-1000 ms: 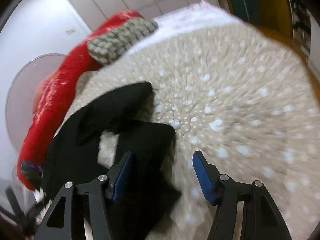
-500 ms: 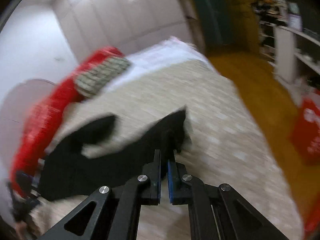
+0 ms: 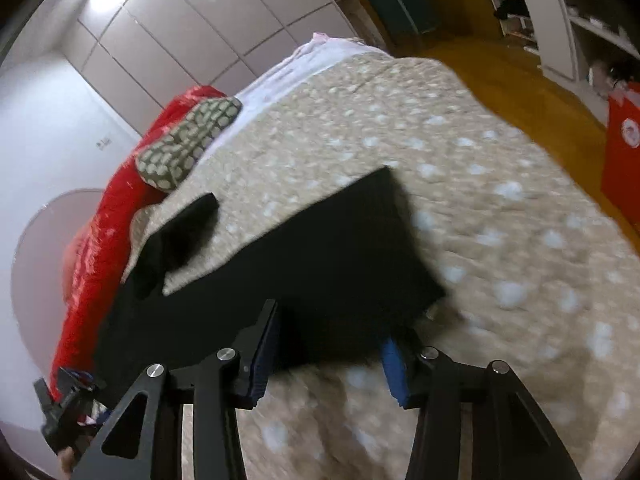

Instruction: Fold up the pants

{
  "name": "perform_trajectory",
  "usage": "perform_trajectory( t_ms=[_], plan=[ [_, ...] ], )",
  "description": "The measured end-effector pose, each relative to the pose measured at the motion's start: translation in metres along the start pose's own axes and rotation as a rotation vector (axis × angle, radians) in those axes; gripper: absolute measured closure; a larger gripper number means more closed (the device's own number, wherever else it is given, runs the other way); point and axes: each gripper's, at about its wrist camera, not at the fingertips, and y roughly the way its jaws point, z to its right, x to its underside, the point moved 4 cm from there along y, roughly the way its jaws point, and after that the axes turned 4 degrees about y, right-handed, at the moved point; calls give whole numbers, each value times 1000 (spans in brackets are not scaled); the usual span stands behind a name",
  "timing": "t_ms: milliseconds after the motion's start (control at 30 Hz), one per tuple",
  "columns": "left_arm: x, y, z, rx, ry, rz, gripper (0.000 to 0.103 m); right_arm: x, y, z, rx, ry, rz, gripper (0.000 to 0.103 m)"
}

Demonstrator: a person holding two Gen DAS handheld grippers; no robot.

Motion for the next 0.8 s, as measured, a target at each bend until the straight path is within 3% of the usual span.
perform_trajectory(
  t_ms=[33,67,133,267,500,633,733,800],
  plan=[
    [-2,1,0,-10,4,-6,78,-2,7,-6,-43,2,-18,94],
    [-3,3,1,-5,6,-13,90,-2,13,-10,-52,-5,-29,97],
    [-5,3,1,15,-2,-25,93,-6,12,-20,-37,-48,-8,98],
    [-6,-23,3,58,10,16,94,-15,-16,-35,-93,-86,28,98],
    [12,-65,8,92,86,18,95,-11,-68,-38,-162,-115,23,99],
    [30,-65,0,28,153,-12,94,0,-66,-16,-78,-133,-56,97],
    [43,-54,-7,-48,188,-71,90,8,-46,9,53,-111,-151,82],
    [45,-58,-9,-71,205,-74,86,3,-51,16,125,-139,-134,82]
  ],
)
